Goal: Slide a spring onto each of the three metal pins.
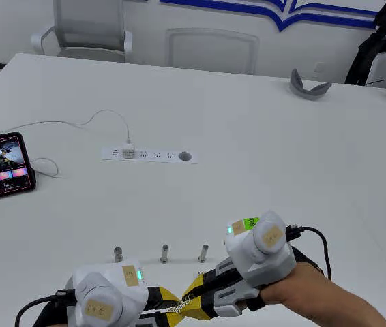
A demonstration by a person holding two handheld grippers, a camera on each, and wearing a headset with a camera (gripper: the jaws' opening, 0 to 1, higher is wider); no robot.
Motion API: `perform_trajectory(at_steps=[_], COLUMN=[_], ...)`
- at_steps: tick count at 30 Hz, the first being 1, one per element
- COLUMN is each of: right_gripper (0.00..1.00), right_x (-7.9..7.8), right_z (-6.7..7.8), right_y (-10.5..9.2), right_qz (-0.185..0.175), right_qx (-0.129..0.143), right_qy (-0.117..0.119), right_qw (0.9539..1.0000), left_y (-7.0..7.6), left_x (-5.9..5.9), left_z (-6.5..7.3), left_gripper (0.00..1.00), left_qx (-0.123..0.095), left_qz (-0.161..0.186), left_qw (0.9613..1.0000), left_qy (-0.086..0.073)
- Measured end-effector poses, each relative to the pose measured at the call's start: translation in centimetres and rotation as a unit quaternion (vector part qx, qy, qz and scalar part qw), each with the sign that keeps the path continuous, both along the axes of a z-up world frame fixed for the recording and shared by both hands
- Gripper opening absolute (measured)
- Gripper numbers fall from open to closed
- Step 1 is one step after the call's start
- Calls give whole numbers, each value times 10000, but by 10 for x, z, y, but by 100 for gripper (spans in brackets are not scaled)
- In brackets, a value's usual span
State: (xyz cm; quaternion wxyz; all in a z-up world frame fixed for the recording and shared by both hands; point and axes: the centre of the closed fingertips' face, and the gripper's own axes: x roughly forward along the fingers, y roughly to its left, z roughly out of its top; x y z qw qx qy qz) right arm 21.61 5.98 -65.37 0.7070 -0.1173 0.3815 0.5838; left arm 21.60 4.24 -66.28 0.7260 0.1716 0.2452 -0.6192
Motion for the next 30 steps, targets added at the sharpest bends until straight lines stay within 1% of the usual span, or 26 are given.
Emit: perform_trajectory(at_steps=[2,7,11,13,15,17,19,20,25,30], right_gripper=[12,12,12,12,12,12,12,12,12,12], right_x=[0,0,1,1,3,4,6,7,11,18], right_z=[1,3,0,0,-1,0,0,0,1,-5], right_y=[1,3,5,5,4,3,0,-1,-7,-14], right_qz=[35,103,46,25,-12,-40,-74,-109,-250,-345], right_qx=[15,51,65,74,89,112,144,158,264,190], right_qy=[28,9,27,25,39,54,60,62,118,107], right_qw=[10000,9999,10000,10000,10000,9999,9999,9998,9993,9992], left_y=[0,2,3,5,8,12,17,20,36,50], left_x=[-1,-1,-1,1,2,2,2,3,9,14], left_z=[1,1,-1,-3,-6,-9,-11,-11,-16,-17], left_gripper=[10,10,11,11,13,16,16,17,20,22], left_qx=[-16,-79,-100,-135,-116,-66,-7,5,16,-25], left_qz=[-1,70,147,235,293,324,366,403,750,1045], left_qw=[10000,9999,9998,9995,9994,9993,9993,9991,9969,9941], left_qy=[23,90,100,153,170,153,115,120,222,288])
